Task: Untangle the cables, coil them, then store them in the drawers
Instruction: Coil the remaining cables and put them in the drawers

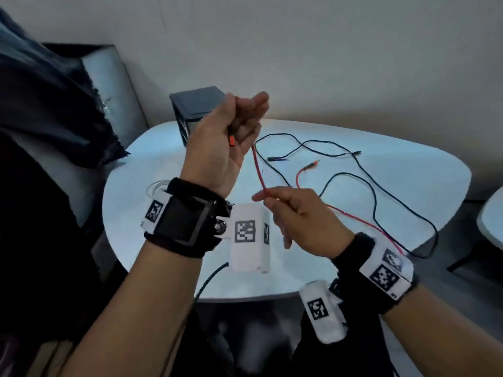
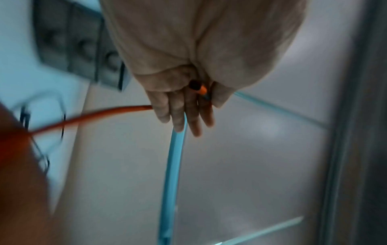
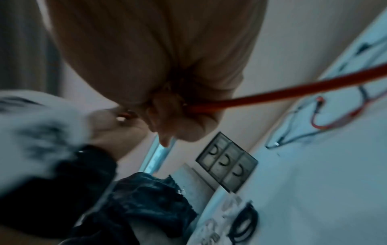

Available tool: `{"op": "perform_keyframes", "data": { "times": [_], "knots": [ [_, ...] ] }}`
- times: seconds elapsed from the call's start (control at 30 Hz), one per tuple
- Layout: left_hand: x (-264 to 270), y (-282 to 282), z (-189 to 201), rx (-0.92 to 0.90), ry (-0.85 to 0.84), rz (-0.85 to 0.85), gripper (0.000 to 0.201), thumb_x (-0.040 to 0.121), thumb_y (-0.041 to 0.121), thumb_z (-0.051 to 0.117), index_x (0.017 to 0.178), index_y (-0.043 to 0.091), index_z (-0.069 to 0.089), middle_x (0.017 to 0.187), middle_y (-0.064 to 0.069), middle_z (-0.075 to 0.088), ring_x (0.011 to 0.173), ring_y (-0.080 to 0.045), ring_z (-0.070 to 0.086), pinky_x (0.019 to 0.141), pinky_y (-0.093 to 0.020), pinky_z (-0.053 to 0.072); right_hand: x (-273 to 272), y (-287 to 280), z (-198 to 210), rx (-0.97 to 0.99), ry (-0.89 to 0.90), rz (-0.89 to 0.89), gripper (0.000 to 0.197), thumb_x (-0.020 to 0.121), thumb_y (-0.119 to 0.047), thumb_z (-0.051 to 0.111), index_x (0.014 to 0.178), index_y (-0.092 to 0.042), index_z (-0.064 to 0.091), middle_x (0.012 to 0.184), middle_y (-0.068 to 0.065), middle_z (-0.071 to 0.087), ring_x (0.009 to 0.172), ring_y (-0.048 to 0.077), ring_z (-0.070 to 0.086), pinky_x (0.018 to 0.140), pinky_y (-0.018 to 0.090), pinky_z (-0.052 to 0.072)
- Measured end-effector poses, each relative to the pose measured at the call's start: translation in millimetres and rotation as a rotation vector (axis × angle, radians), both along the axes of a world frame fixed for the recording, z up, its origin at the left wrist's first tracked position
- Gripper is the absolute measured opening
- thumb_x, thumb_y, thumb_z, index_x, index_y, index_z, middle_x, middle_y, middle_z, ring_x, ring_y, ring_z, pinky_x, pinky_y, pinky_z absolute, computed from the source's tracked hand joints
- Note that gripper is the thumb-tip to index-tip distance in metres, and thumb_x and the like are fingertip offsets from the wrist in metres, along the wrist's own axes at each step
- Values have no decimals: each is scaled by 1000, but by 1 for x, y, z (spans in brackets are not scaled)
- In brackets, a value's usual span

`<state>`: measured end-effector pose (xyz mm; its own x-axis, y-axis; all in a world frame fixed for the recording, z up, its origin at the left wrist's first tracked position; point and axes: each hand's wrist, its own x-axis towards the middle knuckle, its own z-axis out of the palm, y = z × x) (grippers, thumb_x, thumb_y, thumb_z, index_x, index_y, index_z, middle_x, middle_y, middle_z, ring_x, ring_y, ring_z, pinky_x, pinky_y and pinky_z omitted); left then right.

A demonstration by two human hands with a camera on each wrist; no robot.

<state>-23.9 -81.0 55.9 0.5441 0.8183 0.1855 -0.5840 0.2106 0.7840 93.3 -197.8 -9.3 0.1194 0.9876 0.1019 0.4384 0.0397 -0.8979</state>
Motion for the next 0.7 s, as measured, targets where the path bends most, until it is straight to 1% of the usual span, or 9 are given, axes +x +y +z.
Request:
{"op": "perform_keyframes", "data": {
  "times": [0.07, 0.13, 0.23, 0.3, 0.4, 0.5, 0.57, 0.63, 0.7],
  "knots": [
    [1, 5, -15, 125, 197, 152, 36, 108, 22, 36, 91, 12, 67, 104, 1, 75, 109, -11, 63, 97, -24, 44, -11, -13, 14, 14, -172, 61, 23, 104, -21, 46, 107, -22, 68, 51, -14, 42, 50, 6, 41, 53, 12, 37],
    [3, 2, -31, 306, 480, 238, 36, 107, 21, 39, 90, 12, 70, 90, 6, 75, 90, -1, 67, 87, -17, 49, -7, -18, 33, 85, -297, 43, 23, 103, -24, 47, 102, -21, 70, 54, -16, 47, 54, 7, 43, 55, 15, 34],
    [3, -15, -43, 450, 727, 5, 43, 107, 24, 40, 85, 4, 71, 60, -1, 68, 57, -8, 65, 60, -12, 46, 20, -8, 56, 206, -385, -100, 23, 98, -28, 54, 92, -16, 72, 68, -6, 65, 60, 13, 54, 61, 28, 42],
    [1, -28, -38, 352, 651, -173, 49, 107, 28, 38, 80, 4, 70, 49, -4, 57, 44, -16, 58, 65, -23, 49, 40, 2, 62, 244, -288, -212, 14, 94, -22, 64, 87, -15, 73, 77, 3, 71, 67, 20, 61, 66, 31, 47],
    [-5, -37, -18, 103, 348, -220, 54, 104, 32, 38, 65, 14, 71, 43, 2, 39, 36, -14, 46, 65, -30, 56, 56, 12, 54, 277, -127, -316, 8, 92, -16, 68, 89, -17, 76, 67, -16, 69, 59, 4, 57, 64, 16, 45],
    [-10, -31, -2, -24, 58, -167, 49, 104, 28, 36, 78, 9, 73, 49, 4, 51, 48, -13, 60, 70, -26, 59, 44, 15, 33, 163, -179, -255, 14, 96, -18, 62, 97, -17, 76, 52, -26, 56, 51, 0, 46, 57, 8, 35],
    [-12, -21, 1, 21, 22, -68, 40, 105, 24, 34, 96, 2, 67, 62, 2, 66, 70, -16, 72, 76, -27, 58, 25, 8, 22, 49, -228, -130, 19, 99, -22, 58, 99, -16, 76, 52, -26, 55, 52, -1, 47, 56, 9, 35],
    [-16, -8, -8, 162, 139, 74, 35, 107, 21, 33, 106, 4, 63, 74, -1, 74, 87, -20, 74, 90, -36, 56, 6, -2, 20, -16, -277, 16, 22, 100, -25, 55, 100, -17, 76, 53, -23, 54, 53, 0, 48, 56, 11, 35],
    [-22, 2, -22, 364, 376, 222, 32, 107, 23, 37, 105, 12, 66, 80, -1, 77, 95, -21, 73, 101, -49, 50, -9, -13, 31, -25, -305, 124, 24, 102, -28, 51, 98, -20, 73, 54, -14, 49, 52, 5, 42, 55, 17, 34]
  ]
}}
